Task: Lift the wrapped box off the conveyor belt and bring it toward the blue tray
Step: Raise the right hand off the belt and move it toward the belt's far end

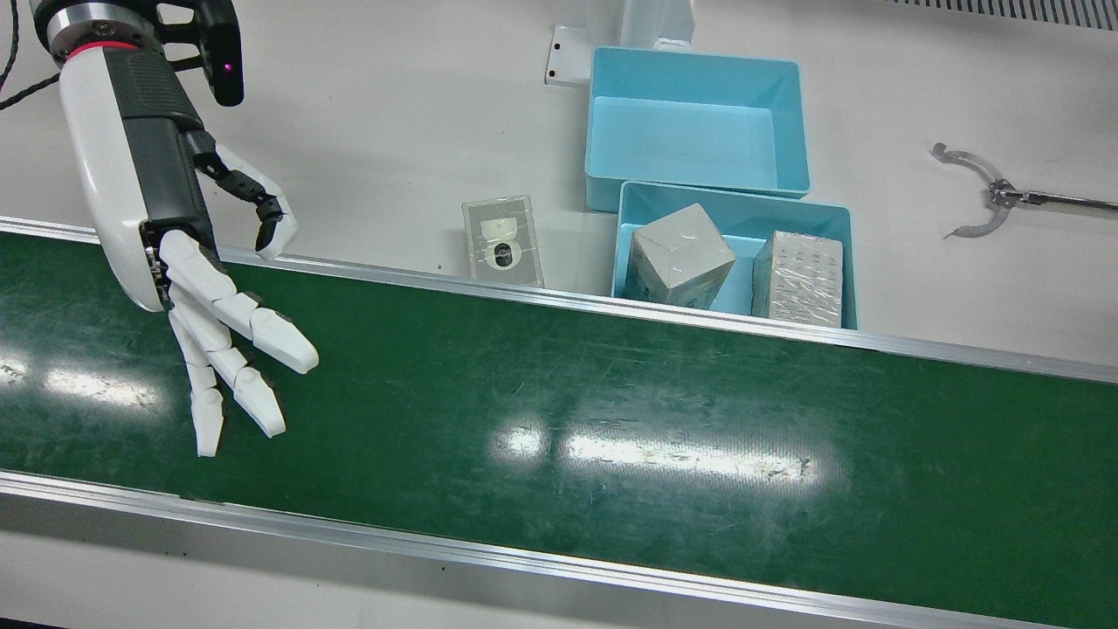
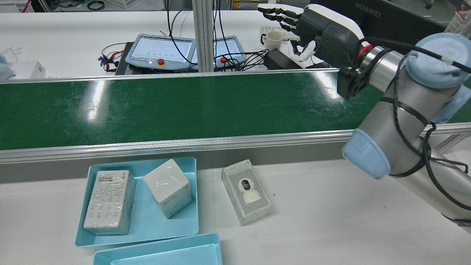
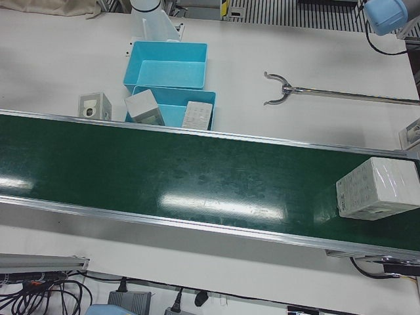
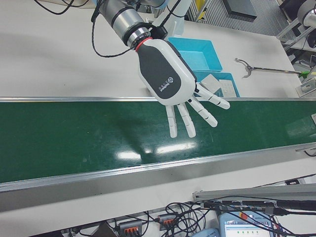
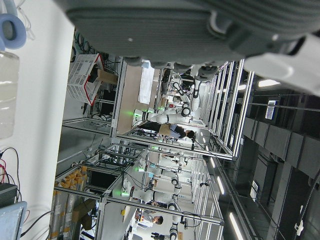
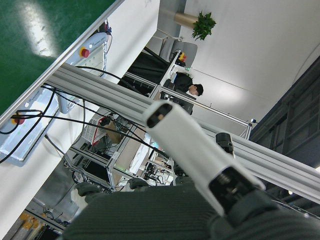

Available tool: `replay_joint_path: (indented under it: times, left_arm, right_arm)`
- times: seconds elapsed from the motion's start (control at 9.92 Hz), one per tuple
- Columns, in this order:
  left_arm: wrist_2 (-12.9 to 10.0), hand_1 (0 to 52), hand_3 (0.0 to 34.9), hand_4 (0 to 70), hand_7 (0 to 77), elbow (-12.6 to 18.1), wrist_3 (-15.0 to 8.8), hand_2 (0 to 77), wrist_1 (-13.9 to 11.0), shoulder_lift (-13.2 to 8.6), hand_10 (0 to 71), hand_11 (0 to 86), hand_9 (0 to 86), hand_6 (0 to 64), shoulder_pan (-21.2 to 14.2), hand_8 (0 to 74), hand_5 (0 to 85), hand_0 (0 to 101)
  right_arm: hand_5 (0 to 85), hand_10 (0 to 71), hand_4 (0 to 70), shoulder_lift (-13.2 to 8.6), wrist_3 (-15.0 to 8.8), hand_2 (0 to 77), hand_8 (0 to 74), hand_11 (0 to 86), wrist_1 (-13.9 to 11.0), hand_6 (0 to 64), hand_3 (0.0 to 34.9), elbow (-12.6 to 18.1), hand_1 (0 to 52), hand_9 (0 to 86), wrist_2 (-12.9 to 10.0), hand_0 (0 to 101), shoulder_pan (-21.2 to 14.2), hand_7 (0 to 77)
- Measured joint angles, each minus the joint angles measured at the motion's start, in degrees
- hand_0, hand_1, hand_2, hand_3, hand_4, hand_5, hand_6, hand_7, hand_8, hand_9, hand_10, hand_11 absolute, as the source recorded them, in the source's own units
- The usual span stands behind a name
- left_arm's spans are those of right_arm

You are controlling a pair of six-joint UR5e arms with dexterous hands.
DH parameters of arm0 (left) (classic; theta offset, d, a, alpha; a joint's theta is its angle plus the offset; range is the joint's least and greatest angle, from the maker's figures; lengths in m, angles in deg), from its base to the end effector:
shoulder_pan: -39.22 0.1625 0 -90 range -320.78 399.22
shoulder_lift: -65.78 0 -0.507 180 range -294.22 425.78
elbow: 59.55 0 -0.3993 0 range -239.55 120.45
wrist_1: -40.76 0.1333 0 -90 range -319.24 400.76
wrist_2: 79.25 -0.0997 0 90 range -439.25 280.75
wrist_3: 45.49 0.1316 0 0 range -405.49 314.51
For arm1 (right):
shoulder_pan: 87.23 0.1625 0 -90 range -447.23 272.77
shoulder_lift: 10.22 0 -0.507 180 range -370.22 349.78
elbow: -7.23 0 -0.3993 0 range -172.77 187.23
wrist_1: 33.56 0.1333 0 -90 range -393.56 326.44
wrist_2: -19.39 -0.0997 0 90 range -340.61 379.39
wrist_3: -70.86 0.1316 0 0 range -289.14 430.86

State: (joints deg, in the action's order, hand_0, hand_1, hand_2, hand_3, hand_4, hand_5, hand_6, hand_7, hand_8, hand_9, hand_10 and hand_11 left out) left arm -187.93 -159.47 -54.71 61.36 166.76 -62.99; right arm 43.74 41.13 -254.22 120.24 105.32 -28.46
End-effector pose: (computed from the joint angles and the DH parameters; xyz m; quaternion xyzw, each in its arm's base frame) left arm -0.2149 -0.5620 0.6168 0.0962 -0.7023 0.7052 0.0163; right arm -0.2201 -0.6380 0.2832 0.0102 -0.8107 0.5185 0.2717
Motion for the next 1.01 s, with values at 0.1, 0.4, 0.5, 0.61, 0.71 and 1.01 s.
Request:
replay_joint_path:
  times: [0.1,0.4,0.5,0.61,0.71,1.01]
  left_arm:
    - [0.0,0.0,0.0,0.5,0.5,0.0,0.0,0.5,0.0,0.0,0.5,0.0,0.0,0.5,0.0,0.5,0.5,0]
    - [0.0,0.0,0.0,0.5,0.5,0.0,0.0,1.1,0.0,0.0,0.5,0.0,0.0,0.5,0.0,0.5,0.5,0]
    - [0.0,0.0,0.0,0.5,0.5,0.0,0.0,0.5,0.0,0.0,0.5,0.0,0.5,0.5,0.0,0.0,0.5,0]
    - [0.0,0.0,0.0,0.5,0.5,0.0,0.0,1.1,0.0,0.0,0.5,0.0,0.0,0.5,0.0,0.5,0.5,0]
    - [0.0,0.0,0.0,0.5,0.5,0.0,0.0,0.5,0.0,0.0,0.5,0.0,0.0,0.5,0.0,0.5,0.5,0]
    - [0.0,0.0,0.0,0.5,0.5,0.0,0.0,1.1,0.0,0.0,0.5,0.0,0.0,0.0,0.0,0.5,0.5,0]
  right_arm:
    - [9.3,0.0,15.3,0.1,-1.6,59.5,0.0,1.1,-1.4,0.0,29.0,0.2,36.5,1.1,0.8,80,0.5,6.0]
    - [10.9,0.0,15.3,-0.1,-6.3,60.0,0.0,4.4,-2.7,0.0,28.4,4.7,36.5,1.1,2.1,80,2.4,6.5]
    - [12.0,0.0,16.4,-0.4,-9.3,60.0,0.0,6.5,-2.8,0.5,27.8,6.8,36.5,1.1,2.2,80,2.8,6.5]
    - [12.0,0.0,16.4,-0.6,-13.1,60.0,0.0,6.5,-2.9,0.5,27.8,8.5,36.5,1.1,1.9,80,3.0,6.5]
    - [12.0,0.0,16.4,-1.1,-17.3,60.0,0.0,6.5,-2.8,0.5,27.8,9.3,36.5,1.1,0.4,80,2.9,6.5]
    - [16.9,4.4,16.4,-4.3,-28.9,60.0,0.0,10.4,-0.5,2.7,24.1,9.2,36.0,1.1,-13.7,80,-4.1,7.6]
